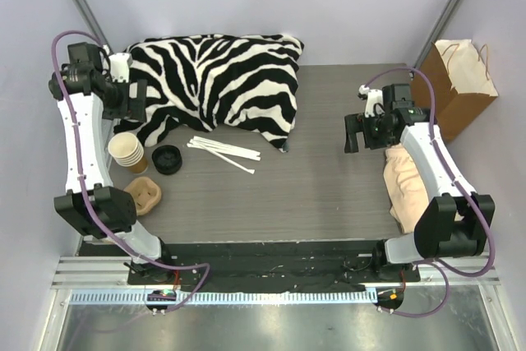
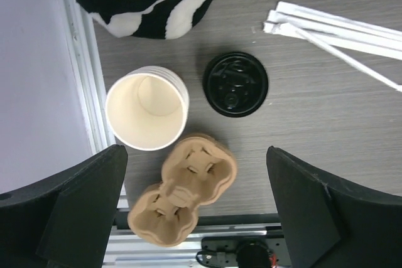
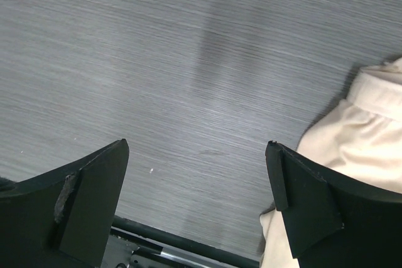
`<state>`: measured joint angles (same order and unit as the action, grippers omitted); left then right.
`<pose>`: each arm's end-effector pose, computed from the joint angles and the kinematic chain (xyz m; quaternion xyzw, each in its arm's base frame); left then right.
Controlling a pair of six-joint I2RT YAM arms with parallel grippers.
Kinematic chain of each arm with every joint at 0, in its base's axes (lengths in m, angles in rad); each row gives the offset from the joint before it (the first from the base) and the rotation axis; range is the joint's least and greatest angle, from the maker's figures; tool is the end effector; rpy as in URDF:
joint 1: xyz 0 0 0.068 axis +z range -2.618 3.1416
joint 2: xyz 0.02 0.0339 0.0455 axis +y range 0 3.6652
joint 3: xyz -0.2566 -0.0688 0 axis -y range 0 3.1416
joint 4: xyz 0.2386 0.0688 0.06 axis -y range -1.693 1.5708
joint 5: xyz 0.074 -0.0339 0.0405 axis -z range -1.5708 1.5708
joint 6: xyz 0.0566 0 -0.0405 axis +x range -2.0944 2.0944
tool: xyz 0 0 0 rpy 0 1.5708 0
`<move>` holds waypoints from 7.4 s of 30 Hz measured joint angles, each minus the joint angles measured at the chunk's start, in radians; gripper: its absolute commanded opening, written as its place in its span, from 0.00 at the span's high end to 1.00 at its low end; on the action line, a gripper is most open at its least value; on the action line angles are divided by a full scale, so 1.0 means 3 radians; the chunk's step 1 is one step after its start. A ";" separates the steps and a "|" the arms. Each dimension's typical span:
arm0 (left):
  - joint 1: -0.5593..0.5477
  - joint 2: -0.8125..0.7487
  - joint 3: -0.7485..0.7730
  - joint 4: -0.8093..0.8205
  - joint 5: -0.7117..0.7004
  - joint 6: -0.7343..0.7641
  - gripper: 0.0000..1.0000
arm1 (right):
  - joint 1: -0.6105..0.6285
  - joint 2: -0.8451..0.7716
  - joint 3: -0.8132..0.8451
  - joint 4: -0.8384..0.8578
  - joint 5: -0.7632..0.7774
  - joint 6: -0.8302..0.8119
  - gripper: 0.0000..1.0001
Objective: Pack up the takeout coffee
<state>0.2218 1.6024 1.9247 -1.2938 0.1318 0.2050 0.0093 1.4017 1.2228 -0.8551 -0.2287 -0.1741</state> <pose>0.3029 0.0607 0.3950 0.0114 0.9535 0.0009 0.3012 0.2882 0.0155 0.2721 -0.1178 0.9511 0.0880 0.2716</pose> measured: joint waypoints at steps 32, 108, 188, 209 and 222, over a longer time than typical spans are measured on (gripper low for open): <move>0.1059 0.0699 -0.0411 0.0009 0.0097 -0.0163 0.63 | 0.0558 0.0680 0.0661 -0.0254 0.0009 -0.0028 0.00; 0.1080 0.0889 -0.0277 0.0022 0.0205 -0.0487 1.00 | 0.0640 0.0804 0.0718 -0.0320 0.0019 -0.0029 0.00; -0.2496 0.0431 -0.0880 0.0532 0.1760 -0.0351 1.00 | 0.0683 0.0487 0.0922 -0.0327 -0.0519 0.0066 0.00; -0.2689 0.1195 -0.0951 0.1256 0.1266 -0.0938 0.77 | 0.0458 0.0384 0.0711 -0.0371 -0.0558 0.0076 0.00; -0.2469 0.1058 -0.0623 0.1001 0.1315 -0.0885 0.00 | 0.0458 0.0384 0.0712 -0.0387 -0.0570 0.0074 0.00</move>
<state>-0.5190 1.9198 1.7378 -0.9936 0.5262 -0.0605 0.1467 1.5169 1.4364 -0.9710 -0.3996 -0.1520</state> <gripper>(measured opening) 0.994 0.996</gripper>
